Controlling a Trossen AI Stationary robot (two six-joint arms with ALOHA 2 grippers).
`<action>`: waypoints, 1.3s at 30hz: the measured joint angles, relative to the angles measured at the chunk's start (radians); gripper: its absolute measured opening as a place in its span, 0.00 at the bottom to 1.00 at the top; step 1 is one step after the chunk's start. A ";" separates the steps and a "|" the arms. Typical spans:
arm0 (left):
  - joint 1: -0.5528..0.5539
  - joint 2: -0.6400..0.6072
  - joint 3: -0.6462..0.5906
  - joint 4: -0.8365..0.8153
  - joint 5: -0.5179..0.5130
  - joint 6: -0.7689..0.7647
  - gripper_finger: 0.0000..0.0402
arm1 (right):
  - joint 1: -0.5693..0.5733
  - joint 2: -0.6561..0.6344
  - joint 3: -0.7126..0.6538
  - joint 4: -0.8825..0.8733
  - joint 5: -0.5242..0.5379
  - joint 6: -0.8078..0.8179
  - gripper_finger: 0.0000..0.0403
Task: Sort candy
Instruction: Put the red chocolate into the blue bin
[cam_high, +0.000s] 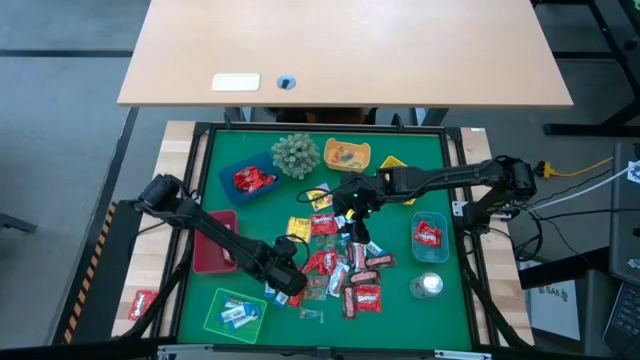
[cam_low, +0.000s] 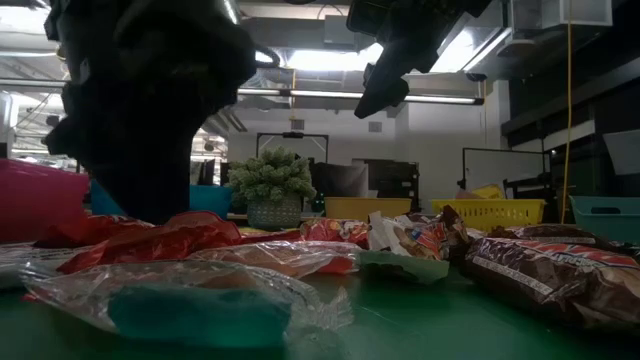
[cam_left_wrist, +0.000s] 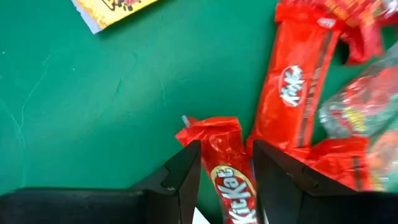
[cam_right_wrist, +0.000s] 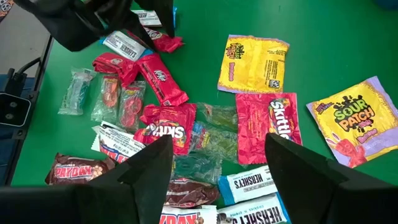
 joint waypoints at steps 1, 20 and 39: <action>0.000 0.006 0.000 -0.001 0.000 0.003 0.33 | 0.000 0.000 0.000 0.000 0.000 0.000 0.63; 0.007 0.025 0.002 0.003 -0.027 0.010 0.06 | 0.000 0.000 0.000 -0.006 -0.001 0.002 0.63; 0.170 -0.228 -0.002 -0.096 -0.027 0.360 0.00 | 0.000 0.000 0.000 -0.119 -0.010 0.004 0.63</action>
